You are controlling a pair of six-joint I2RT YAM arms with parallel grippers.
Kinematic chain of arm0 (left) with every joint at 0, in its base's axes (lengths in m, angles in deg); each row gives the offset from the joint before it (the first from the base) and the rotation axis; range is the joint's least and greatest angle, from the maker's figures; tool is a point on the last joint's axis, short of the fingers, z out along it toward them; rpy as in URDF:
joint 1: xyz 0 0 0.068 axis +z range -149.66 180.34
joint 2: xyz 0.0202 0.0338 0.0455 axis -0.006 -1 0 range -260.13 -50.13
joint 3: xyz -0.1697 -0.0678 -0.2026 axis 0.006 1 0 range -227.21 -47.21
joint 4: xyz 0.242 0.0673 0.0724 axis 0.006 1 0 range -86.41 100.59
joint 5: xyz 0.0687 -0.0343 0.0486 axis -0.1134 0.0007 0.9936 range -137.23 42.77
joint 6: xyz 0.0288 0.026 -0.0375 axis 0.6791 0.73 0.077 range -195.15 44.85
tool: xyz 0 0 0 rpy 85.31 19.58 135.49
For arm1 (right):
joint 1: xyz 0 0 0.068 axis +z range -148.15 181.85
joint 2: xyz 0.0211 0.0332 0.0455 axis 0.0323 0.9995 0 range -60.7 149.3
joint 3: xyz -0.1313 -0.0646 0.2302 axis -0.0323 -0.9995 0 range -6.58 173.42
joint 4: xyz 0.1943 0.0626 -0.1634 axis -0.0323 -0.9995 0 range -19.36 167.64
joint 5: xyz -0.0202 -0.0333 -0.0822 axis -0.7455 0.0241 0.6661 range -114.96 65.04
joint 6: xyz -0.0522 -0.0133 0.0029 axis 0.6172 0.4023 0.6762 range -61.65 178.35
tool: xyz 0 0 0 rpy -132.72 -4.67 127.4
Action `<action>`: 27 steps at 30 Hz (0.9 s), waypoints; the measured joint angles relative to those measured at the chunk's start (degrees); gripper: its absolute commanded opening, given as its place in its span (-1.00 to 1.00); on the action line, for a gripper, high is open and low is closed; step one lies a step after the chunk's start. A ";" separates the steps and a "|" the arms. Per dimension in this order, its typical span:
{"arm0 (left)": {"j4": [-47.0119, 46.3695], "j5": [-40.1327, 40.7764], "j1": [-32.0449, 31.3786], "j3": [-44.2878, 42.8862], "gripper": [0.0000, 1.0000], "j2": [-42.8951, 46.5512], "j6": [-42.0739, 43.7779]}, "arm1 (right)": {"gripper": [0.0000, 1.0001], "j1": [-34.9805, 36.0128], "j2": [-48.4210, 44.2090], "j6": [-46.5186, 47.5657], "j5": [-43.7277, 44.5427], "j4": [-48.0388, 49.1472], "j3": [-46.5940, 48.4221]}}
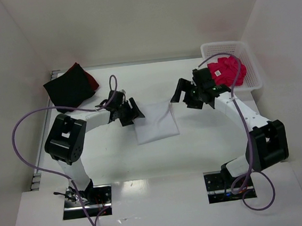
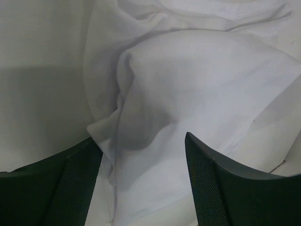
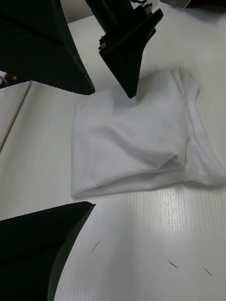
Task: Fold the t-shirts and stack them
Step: Put the neatly folded tshirt into the corner of the board with the left arm
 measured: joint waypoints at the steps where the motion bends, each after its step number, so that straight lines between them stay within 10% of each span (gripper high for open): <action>1: -0.92 -0.21 -0.28 0.05 0.55 -0.26 -0.41 | 1.00 -0.20 -0.35 0.00 -0.02 -0.21 0.00; 6: -4.72 -1.05 -0.83 1.19 0.26 -1.05 -1.69 | 1.00 -1.71 -2.08 -0.49 -0.38 -0.70 -0.02; 15: -8.26 -4.55 -0.92 1.74 -0.99 -4.46 -2.03 | 1.00 -2.79 -3.86 -1.49 -0.44 -0.85 -0.27; 27: 1.39 -2.75 1.40 -11.46 -1.00 -6.69 7.82 | 1.00 -4.08 -4.32 -2.40 -0.86 -0.80 -0.44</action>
